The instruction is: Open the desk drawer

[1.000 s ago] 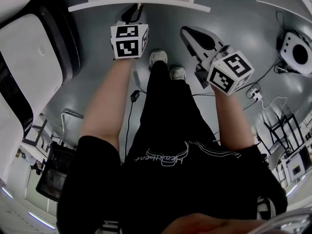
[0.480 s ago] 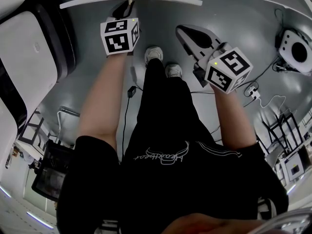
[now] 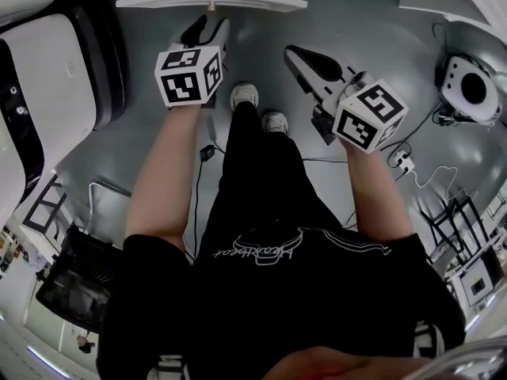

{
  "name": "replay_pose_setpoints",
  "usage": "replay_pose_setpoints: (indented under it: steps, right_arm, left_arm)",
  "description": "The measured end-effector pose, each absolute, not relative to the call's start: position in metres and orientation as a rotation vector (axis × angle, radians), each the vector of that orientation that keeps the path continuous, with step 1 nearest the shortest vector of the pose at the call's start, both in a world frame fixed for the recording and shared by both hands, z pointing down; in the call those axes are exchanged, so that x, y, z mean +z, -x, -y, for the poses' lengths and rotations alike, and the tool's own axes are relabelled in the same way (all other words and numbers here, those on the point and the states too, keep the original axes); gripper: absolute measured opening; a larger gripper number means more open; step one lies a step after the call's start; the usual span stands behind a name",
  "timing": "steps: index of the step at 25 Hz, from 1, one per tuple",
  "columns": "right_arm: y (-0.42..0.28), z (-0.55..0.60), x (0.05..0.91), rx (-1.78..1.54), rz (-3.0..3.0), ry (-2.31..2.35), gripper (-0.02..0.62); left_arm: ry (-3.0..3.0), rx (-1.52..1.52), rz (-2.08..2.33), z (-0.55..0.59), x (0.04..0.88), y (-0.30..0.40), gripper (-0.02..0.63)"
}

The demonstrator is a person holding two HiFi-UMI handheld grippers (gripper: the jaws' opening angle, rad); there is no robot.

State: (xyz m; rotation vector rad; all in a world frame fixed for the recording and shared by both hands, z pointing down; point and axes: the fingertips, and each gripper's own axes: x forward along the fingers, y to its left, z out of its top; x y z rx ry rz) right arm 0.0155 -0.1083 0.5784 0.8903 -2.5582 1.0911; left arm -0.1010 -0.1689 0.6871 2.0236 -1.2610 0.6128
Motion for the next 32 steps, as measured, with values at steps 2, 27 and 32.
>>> replay_pose_setpoints:
  steps: [2,27,32]
  right_arm:
    - [-0.019,0.103,0.556,1.061,2.593,-0.895,0.005]
    - [-0.05,-0.027,0.113,0.389,3.099,-0.674,0.005]
    - [-0.044,-0.053,0.083,0.212,3.121,-0.623,0.005]
  left_arm:
    - [-2.028,0.547,1.235,0.148,0.651,0.093,0.167]
    - [-2.591,-0.063,1.144,-0.042,0.136,0.029,0.079]
    - [-2.628,-0.067,1.173,-0.053,0.106,0.028,0.005]
